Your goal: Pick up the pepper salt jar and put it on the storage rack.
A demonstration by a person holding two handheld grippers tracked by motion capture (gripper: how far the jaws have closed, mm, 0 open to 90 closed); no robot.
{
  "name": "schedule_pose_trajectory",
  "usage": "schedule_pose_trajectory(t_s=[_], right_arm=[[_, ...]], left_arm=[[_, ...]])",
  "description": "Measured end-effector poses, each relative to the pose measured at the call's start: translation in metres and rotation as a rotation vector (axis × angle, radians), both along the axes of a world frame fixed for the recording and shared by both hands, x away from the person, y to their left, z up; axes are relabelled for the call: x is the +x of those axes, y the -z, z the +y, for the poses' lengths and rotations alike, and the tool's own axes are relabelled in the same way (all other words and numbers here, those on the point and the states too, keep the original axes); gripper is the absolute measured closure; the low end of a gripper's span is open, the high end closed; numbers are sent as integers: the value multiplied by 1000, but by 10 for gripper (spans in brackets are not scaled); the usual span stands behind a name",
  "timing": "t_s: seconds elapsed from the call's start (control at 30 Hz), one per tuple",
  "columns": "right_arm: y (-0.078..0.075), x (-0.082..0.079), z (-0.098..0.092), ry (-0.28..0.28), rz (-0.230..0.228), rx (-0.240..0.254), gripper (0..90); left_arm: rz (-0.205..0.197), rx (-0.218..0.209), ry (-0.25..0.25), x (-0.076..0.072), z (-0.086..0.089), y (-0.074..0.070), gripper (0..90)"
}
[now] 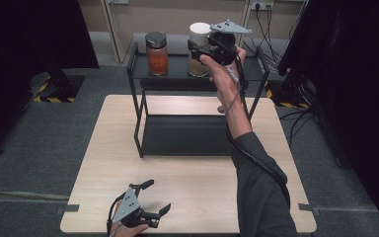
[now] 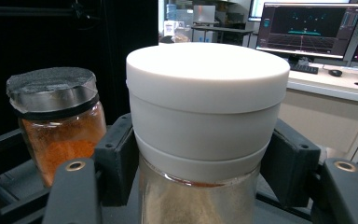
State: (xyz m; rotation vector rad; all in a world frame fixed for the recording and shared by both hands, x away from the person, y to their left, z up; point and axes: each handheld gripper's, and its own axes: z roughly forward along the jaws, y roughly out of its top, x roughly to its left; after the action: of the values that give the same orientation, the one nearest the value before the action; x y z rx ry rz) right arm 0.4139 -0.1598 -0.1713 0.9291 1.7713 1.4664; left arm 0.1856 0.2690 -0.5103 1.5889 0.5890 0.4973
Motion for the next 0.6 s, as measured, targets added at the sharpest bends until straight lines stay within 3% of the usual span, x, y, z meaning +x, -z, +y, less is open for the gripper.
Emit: schedule_pose_trajectory(t_s=[0.23, 0.47, 0.6], right_arm=[[0, 1, -2, -3, 3, 3, 344], [0, 2, -14, -21, 29, 33, 138], [6, -2, -23, -26, 15, 52, 77]], left_arm=[[-1, 4, -2, 0, 0, 0, 39], [-2, 3, -2, 0, 0, 0, 39], [0, 3, -2, 0, -1, 0, 39]])
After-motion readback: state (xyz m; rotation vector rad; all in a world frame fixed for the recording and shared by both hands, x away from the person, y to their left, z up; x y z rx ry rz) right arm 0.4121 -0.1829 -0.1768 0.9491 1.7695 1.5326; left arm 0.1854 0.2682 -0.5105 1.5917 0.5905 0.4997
